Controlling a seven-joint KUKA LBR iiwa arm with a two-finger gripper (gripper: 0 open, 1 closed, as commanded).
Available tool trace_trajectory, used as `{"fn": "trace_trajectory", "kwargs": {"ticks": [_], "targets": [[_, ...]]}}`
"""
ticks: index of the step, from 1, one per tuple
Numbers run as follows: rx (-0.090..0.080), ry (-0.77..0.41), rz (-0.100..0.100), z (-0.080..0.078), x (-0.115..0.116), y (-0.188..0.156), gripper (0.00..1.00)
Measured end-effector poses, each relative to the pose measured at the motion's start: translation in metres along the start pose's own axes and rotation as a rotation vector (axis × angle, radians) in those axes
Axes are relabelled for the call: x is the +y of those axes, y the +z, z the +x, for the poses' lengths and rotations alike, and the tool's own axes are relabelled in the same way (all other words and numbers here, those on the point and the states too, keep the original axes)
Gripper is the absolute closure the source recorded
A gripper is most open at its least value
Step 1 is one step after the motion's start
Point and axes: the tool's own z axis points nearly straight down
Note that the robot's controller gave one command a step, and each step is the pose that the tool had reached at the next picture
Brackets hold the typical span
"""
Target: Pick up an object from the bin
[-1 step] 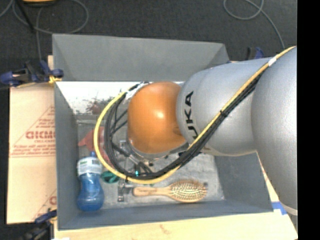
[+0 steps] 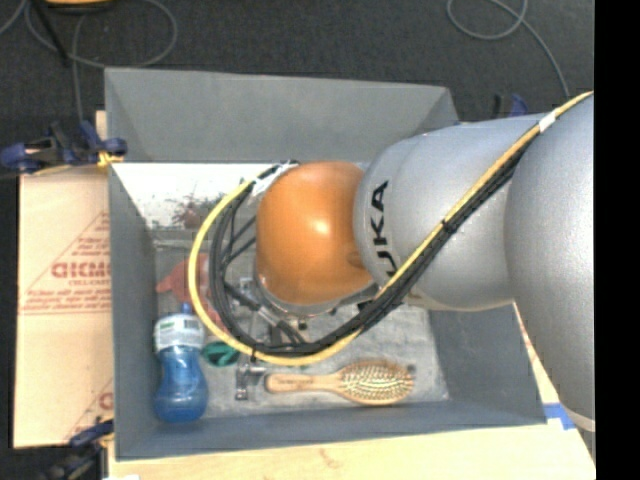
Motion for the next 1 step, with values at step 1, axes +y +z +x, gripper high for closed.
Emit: {"fn": "trace_trajectory", "kwargs": {"ticks": [1], "targets": [[-0.009, -0.041, -0.001, -0.028, -0.0186, 0.1031, 1.0]]}}
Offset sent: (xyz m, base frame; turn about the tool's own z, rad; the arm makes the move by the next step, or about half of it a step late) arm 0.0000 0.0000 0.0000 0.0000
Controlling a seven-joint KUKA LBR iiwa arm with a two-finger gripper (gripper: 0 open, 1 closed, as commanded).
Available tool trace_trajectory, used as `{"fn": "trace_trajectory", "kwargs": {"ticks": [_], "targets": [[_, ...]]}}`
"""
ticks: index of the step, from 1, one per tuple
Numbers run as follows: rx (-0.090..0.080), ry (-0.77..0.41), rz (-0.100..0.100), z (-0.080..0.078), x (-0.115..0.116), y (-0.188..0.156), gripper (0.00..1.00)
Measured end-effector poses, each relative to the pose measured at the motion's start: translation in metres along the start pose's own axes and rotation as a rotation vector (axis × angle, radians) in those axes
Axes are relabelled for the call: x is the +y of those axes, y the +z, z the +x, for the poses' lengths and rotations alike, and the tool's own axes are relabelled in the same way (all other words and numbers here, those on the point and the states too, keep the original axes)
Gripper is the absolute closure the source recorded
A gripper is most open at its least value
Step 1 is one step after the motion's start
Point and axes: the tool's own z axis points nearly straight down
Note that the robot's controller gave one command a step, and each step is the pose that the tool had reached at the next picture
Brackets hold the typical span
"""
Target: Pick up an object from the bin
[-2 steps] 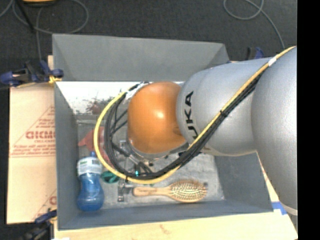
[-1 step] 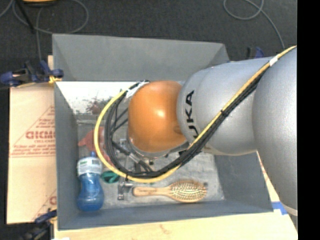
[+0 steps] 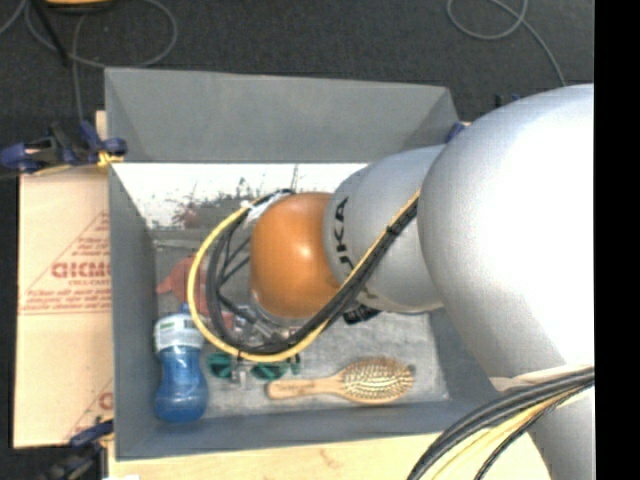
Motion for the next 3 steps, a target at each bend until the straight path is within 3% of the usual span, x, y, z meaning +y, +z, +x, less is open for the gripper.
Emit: {"fn": "trace_trajectory", "kwargs": {"ticks": [1, 2, 3], "targets": [[0.0, 0.001, 0.0, 0.0, 0.0, 0.0, 1.0], [0.006, -0.013, 0.003, -0.008, -0.029, -0.154, 1.0], [0.007, -0.013, 0.002, -0.007, -0.029, -0.154, 1.0]]}}
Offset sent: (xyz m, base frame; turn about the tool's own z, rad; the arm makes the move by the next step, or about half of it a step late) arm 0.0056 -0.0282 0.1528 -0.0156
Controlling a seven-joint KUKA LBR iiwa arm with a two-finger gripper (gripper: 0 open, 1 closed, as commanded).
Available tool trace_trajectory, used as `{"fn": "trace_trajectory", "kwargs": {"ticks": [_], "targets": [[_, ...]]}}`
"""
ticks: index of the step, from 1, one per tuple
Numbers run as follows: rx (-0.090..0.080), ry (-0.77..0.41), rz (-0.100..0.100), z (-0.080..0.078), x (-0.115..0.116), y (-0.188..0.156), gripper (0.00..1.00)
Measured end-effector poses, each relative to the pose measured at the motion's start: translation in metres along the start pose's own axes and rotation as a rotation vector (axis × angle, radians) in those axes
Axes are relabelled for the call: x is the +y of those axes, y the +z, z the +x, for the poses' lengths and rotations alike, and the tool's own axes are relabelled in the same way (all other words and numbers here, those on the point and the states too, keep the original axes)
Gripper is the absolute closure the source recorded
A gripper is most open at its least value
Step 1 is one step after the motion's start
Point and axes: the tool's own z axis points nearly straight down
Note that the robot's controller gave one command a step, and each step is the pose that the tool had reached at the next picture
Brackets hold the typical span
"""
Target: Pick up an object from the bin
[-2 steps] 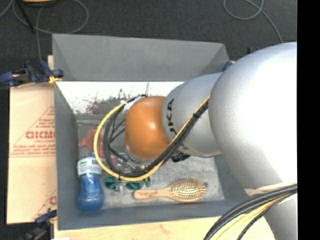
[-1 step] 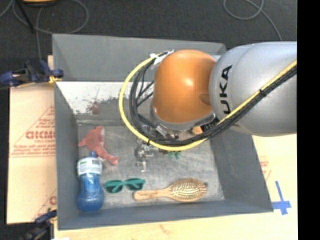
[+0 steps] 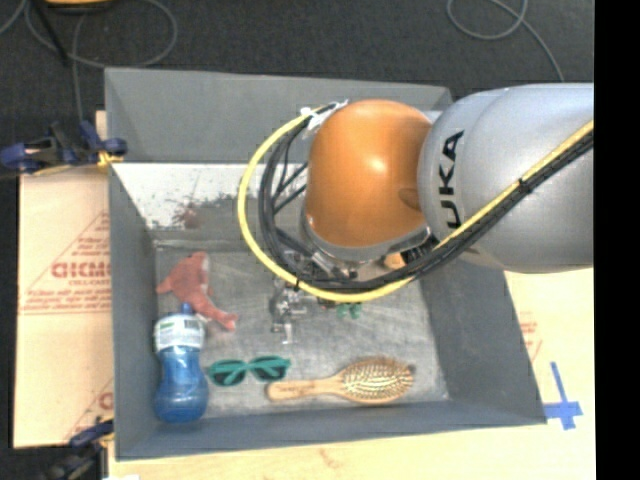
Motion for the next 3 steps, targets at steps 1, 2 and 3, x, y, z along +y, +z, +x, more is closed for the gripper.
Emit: {"fn": "trace_trajectory", "kwargs": {"ticks": [1, 2, 3], "targets": [[0.007, -0.073, 0.001, -0.01, -0.002, -0.021, 1.0], [0.006, 0.114, 0.0, 0.041, 0.005, 0.043, 0.0], [0.002, 0.115, -0.001, 0.04, 0.005, 0.041, 0.0]]}}
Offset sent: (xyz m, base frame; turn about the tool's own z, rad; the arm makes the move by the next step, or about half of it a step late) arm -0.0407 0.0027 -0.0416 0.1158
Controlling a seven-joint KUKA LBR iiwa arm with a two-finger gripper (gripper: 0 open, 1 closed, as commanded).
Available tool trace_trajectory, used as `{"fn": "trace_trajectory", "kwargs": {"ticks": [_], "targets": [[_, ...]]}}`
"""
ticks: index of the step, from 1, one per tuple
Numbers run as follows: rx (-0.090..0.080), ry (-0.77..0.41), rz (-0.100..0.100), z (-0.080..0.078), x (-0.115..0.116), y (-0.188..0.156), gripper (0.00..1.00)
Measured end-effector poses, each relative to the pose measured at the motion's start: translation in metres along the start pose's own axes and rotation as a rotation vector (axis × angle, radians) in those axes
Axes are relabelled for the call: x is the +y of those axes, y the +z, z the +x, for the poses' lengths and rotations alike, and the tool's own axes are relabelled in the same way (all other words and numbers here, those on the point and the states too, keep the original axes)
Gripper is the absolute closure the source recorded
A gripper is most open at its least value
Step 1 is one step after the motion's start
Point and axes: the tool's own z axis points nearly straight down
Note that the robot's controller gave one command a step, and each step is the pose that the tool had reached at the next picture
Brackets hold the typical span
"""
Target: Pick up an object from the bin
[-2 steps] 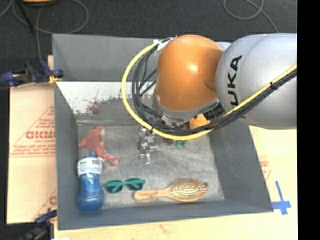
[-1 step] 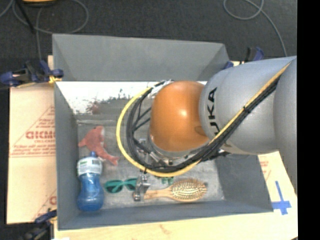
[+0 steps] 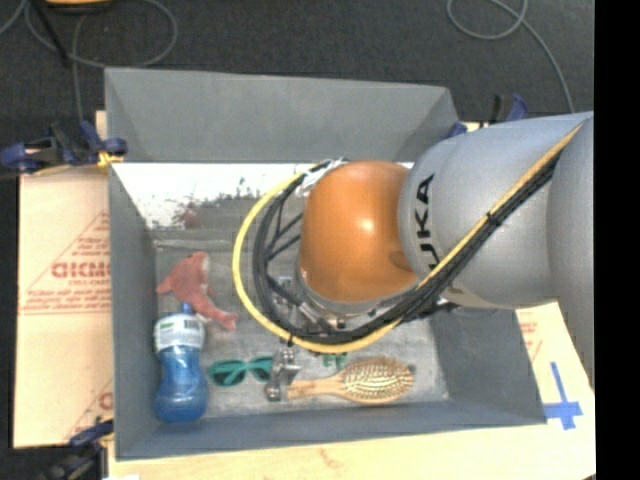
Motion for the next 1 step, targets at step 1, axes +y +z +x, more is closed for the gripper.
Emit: {"fn": "trace_trajectory", "kwargs": {"ticks": [1], "targets": [[-0.006, -0.069, 0.001, -0.0093, -0.0142, 0.1129, 1.0]]}}
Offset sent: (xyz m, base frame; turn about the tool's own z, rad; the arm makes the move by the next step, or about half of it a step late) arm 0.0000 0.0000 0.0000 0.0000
